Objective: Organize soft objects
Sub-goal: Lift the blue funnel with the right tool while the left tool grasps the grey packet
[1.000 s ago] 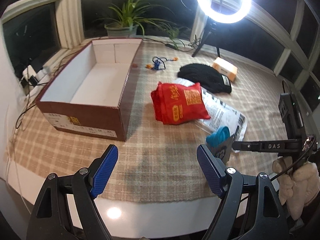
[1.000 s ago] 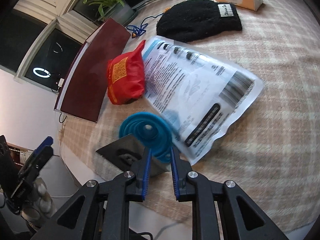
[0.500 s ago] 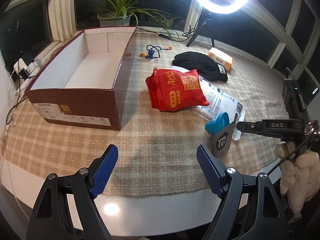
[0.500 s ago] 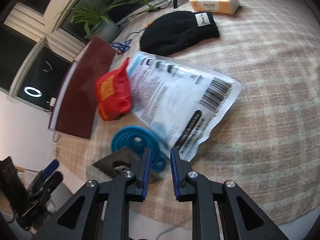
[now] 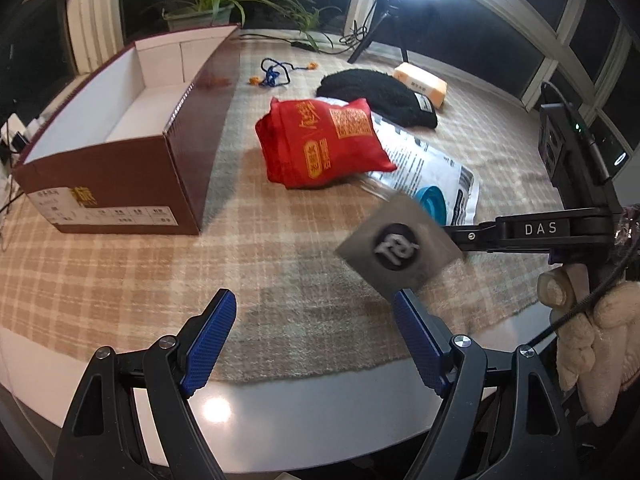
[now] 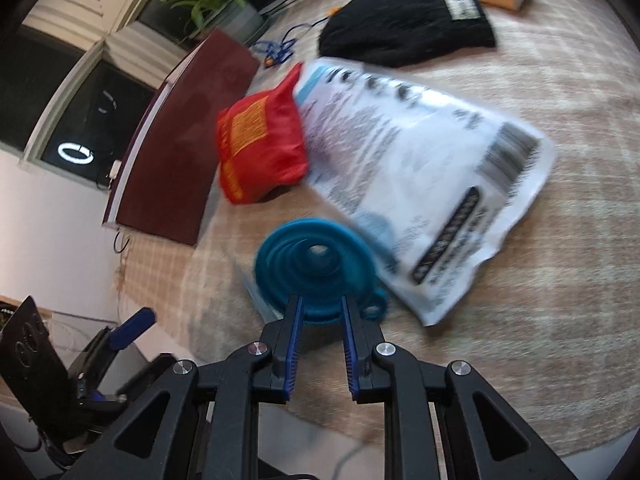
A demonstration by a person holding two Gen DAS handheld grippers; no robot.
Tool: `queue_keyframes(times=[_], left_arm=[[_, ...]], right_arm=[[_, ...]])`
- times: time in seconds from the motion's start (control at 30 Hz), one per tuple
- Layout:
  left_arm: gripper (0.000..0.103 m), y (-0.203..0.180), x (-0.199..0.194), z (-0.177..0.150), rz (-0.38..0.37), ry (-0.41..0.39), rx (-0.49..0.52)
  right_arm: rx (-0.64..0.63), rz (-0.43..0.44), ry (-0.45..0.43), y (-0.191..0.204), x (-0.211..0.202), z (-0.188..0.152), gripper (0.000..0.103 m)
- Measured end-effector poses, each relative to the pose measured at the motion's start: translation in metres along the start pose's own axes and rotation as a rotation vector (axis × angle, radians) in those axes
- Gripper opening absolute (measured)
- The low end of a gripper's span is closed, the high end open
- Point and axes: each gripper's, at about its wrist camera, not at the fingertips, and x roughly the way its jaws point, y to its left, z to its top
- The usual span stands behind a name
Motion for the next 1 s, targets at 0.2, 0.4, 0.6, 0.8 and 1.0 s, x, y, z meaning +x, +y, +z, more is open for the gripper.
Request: queue_keyframes(times=[0.2,0.4,0.6,0.8,1.0], left_arm=[[0.081,0.006,0.001,-0.001,0.006,-0.001,-0.019],[0.081,0.015,-0.005,-0.006,0.013,-0.006,-0.045],[0.081,0.026,-0.001,-0.014,0.018,0.016,-0.082],[0.082,0.018,-0.003,-0.018,-0.008,0.010,0.000],[0.082,-0.009,0.008,-0.019,-0.044,0.012,0.218]], right_arm=[[-0.065,0.038,0.038,0.031,0.016,-0.003,0.017],[-0.118,0.037,0.040,0.048,0.013,-0.004,0.017],[-0.110,0.038,0.039,0.039,-0.001,-0.003,0.017],[-0.244,0.030,-0.049,0.047,-0.041,-0.011,0.051],[-0.408,-0.113,-0.105,0.051,-0.049,-0.002,0.063]])
